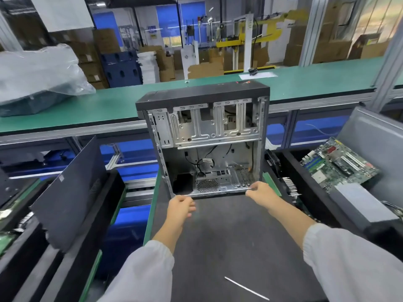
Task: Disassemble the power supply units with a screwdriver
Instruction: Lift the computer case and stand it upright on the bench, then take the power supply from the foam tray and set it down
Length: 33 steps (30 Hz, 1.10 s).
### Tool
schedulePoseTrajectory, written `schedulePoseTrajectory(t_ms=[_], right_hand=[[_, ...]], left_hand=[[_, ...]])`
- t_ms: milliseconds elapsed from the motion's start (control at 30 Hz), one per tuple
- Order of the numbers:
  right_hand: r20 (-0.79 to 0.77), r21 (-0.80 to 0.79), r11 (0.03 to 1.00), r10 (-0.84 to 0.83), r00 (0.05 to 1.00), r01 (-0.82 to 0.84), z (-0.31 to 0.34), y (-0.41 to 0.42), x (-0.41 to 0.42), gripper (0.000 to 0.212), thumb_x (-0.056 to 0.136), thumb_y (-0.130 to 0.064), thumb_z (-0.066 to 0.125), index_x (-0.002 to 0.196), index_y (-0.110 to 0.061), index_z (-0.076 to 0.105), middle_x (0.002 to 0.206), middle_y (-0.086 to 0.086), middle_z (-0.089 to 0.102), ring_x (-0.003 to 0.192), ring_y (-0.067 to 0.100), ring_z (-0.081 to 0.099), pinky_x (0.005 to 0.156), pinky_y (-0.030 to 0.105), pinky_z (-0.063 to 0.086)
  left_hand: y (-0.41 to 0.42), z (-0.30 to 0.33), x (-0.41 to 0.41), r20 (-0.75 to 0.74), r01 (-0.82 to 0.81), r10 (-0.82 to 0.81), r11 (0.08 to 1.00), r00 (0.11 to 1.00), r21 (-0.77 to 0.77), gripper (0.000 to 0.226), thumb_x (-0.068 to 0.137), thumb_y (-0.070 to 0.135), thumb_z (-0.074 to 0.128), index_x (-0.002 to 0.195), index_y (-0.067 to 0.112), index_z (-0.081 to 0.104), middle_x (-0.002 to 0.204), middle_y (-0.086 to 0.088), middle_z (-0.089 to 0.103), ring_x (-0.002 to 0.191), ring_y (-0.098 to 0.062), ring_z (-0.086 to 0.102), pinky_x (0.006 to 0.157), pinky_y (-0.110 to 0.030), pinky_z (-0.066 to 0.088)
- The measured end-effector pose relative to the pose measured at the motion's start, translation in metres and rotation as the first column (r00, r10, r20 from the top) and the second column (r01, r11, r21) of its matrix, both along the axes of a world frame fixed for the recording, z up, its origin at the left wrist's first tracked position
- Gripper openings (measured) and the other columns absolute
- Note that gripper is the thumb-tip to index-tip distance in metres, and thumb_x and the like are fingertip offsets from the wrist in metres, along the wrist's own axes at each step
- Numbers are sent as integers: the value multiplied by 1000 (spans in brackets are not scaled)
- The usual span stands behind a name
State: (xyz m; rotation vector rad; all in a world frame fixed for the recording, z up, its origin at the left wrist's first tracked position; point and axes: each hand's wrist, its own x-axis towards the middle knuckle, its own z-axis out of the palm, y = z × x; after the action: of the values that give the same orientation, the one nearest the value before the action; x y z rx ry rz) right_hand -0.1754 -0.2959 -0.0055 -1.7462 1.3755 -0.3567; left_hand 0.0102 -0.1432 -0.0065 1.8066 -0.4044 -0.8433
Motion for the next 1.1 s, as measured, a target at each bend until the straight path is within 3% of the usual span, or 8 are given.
schedulePoseTrajectory(t_ms=[67, 167, 333, 567, 733, 900, 1000, 1100], right_hand=[[34, -45, 997, 58, 998, -57, 5, 18, -15, 22, 91, -17, 56, 107, -5, 66, 112, 11, 64, 99, 24, 60, 81, 29, 46], [57, -81, 992, 100, 993, -95, 13, 40, -40, 14, 90, -13, 54, 84, -15, 67, 90, 8, 71, 86, 20, 69, 83, 30, 52], [60, -129, 991, 30, 998, -22, 26, 63, -101, 18, 90, -11, 52, 83, -17, 67, 70, -4, 70, 66, 9, 69, 76, 24, 55], [16, -146, 975, -167, 986, 168, 31, 62, -202, 16, 93, -15, 55, 87, -15, 70, 81, 5, 73, 77, 15, 70, 80, 31, 56], [-90, -143, 961, -251, 964, 237, 15, 20, -269, 17, 94, -20, 54, 103, -15, 66, 100, 4, 69, 93, 18, 64, 85, 35, 53], [-369, -151, 968, -245, 897, 202, -20, -64, -317, 49, 92, -33, 59, 125, -1, 42, 124, 16, 52, 108, 29, 53, 80, 34, 45], [-577, -197, 978, -175, 798, 72, -41, -107, -320, 75, 88, -50, 58, 135, 3, 33, 135, 18, 42, 125, 32, 40, 97, 35, 37], [-629, -260, 965, -143, 764, -33, -57, -134, -305, 92, 81, -61, 60, 137, 4, 29, 136, 17, 41, 126, 30, 40, 100, 36, 35]], left_hand=[[3, 8, -27, -42, 140, -140, 990, 989, -10, 9, 93, 9, 54, 89, 8, 62, 81, -8, 69, 69, -15, 66, 60, -23, 45], [-1, 22, -67, -75, 308, -308, 951, 948, -11, 9, 92, 11, 58, 84, 11, 63, 75, -5, 70, 63, -12, 67, 56, -20, 45], [-16, 30, -129, -87, 527, -528, 849, 845, -29, 9, 92, 11, 57, 89, 8, 65, 79, -7, 70, 65, -13, 68, 56, -18, 46], [-65, 30, -233, -91, 745, -745, 665, 661, -39, 12, 96, 16, 56, 94, 8, 66, 87, -10, 72, 74, -18, 69, 63, -22, 49], [-116, 24, -302, -170, 802, -796, 595, 581, -44, 7, 98, 10, 51, 95, 5, 54, 78, -13, 57, 58, -19, 54, 48, -20, 39], [-179, 3, -345, -206, 728, -712, 685, 671, 2, 23, 106, 24, 38, 97, 7, 49, 75, -8, 54, 59, -18, 51, 47, -20, 39], [-209, -15, -353, -211, 659, -638, 750, 741, 50, 24, 105, 24, 37, 111, 6, 52, 98, -11, 62, 79, -22, 62, 70, -31, 50], [-228, -28, -350, -232, 592, -563, 802, 793, 77, 30, 104, 25, 40, 126, 8, 50, 120, -13, 61, 99, -24, 63, 91, -38, 50]])
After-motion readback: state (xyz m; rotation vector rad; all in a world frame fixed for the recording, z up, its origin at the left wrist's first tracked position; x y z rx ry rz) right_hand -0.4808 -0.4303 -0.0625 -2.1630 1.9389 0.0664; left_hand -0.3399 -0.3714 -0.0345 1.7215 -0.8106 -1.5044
